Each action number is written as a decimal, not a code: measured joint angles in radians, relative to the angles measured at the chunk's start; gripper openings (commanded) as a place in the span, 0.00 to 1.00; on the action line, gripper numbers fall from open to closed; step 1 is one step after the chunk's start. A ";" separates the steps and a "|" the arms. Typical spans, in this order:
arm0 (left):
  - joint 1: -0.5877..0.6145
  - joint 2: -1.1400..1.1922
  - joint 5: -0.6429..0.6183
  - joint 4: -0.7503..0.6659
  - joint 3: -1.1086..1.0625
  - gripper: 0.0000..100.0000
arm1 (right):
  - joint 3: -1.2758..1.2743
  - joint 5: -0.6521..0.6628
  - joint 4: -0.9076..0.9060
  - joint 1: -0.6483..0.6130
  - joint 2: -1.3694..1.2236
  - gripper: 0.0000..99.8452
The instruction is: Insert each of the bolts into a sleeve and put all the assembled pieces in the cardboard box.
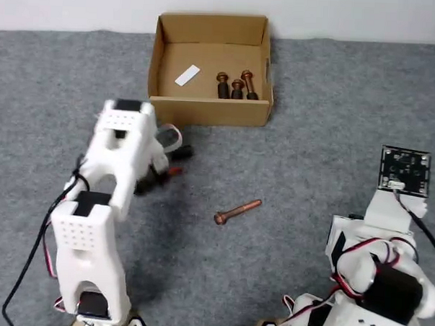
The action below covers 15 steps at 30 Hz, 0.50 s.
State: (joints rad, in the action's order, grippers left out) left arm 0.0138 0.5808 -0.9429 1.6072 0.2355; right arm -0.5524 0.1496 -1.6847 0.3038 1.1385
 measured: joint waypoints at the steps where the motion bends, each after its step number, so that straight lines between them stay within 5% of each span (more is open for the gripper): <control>1: 0.000 0.000 0.002 0.015 0.048 0.03 | 0.000 0.000 0.000 0.000 0.000 0.01; 6: -0.061 -0.003 0.002 0.110 0.258 0.01 | 0.000 0.000 0.000 0.000 0.000 0.01; 15: -0.109 -0.002 0.002 0.117 0.285 0.04 | 0.000 0.000 0.000 0.000 0.000 0.01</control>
State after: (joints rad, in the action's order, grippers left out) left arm -0.0951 0.5792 -0.9413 1.7238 0.5209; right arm -0.5524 0.1496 -1.6847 0.3038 1.1385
